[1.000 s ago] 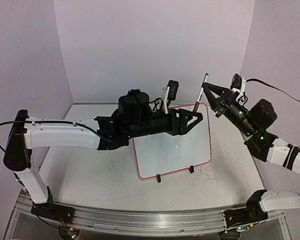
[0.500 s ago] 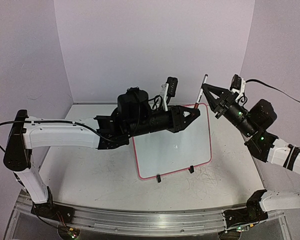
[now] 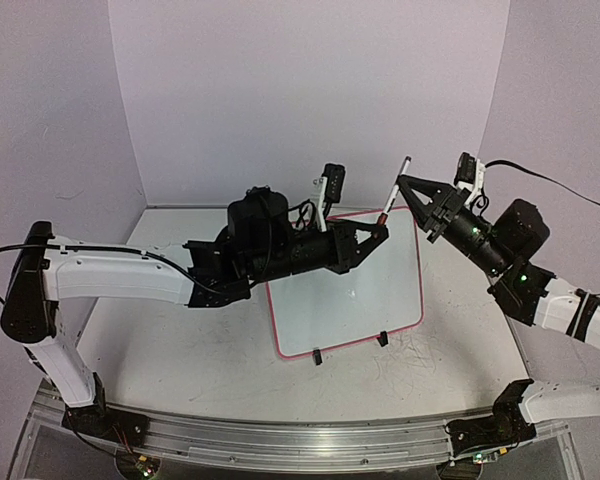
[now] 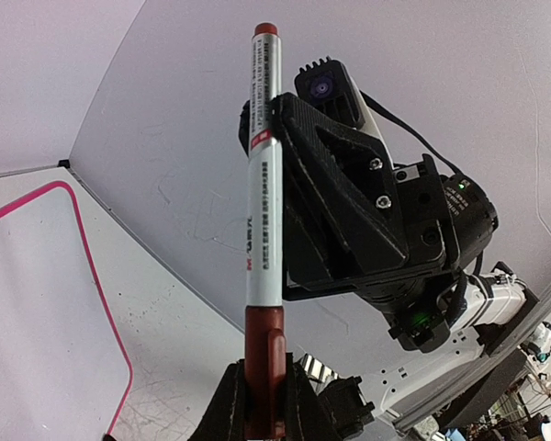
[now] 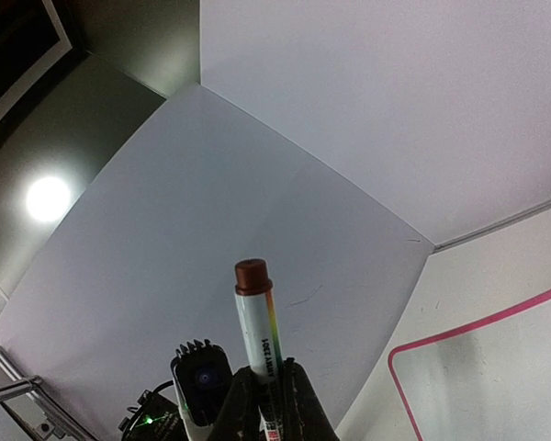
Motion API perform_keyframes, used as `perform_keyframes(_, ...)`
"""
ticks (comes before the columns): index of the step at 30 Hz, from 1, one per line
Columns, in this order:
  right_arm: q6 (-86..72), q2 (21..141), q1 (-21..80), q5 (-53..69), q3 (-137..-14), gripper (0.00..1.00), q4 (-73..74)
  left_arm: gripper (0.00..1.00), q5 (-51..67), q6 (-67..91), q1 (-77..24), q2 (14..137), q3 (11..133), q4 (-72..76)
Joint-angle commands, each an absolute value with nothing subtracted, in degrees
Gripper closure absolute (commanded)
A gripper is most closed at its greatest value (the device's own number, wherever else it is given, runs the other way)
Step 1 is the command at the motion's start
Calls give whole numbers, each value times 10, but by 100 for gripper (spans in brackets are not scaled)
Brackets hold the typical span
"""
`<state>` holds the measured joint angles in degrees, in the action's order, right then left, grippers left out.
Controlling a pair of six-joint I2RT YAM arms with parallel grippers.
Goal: Write a sentence on the whiteboard
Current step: Open the pen cap from the whiteboard marker.
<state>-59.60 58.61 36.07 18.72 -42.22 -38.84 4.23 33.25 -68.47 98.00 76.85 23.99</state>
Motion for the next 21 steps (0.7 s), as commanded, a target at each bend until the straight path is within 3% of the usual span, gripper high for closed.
perform_keyframes(1, -585, 571, 360, 145, -450, 100, -431, 100, 67, 346, -686, 955, 722, 233)
perform_keyframes(21, -573, 577, 359, 73, -484, 100, -428, 100, 114, 338, -701, 914, 617, 241)
